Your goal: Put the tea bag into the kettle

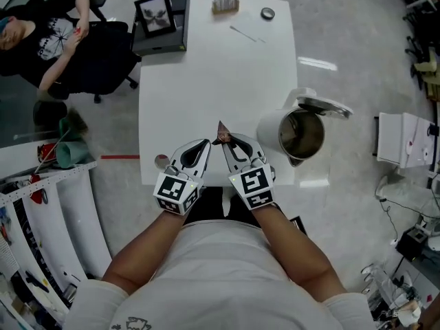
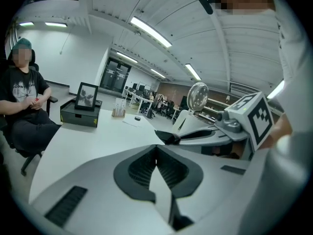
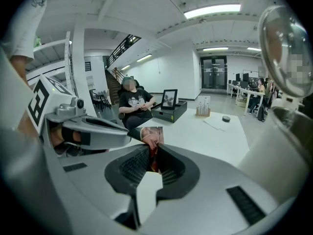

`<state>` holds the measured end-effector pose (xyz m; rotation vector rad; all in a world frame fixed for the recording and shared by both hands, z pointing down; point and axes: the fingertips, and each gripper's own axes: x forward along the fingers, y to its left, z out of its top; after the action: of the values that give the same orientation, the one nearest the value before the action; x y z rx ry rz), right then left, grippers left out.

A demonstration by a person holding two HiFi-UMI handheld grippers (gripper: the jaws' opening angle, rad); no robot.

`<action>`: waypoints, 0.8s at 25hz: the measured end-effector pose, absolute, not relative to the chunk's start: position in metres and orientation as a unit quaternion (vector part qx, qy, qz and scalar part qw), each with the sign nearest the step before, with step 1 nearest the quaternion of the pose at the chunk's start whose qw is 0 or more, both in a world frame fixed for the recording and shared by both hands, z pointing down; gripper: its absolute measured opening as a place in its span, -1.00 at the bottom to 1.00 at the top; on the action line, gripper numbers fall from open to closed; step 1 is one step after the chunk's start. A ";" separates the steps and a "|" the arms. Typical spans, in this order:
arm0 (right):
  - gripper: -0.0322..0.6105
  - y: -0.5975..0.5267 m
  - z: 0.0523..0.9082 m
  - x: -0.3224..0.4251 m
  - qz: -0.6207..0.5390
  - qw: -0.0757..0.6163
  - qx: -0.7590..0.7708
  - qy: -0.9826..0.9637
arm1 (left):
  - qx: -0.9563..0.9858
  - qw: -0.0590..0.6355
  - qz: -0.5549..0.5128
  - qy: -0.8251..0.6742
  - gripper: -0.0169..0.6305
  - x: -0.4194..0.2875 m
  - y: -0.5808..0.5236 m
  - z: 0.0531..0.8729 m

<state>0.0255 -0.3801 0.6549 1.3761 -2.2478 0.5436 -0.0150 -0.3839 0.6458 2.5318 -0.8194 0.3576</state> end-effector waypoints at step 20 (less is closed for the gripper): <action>-0.75 -0.314 0.514 0.147 0.118 0.124 0.569 -0.805 | 0.957 0.134 0.065 -0.249 -0.91 0.116 -0.339 0.516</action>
<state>0.1468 -0.3141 0.5136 1.6575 -2.3459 0.3440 0.1157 -0.3392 0.5156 2.7746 -0.7231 0.1872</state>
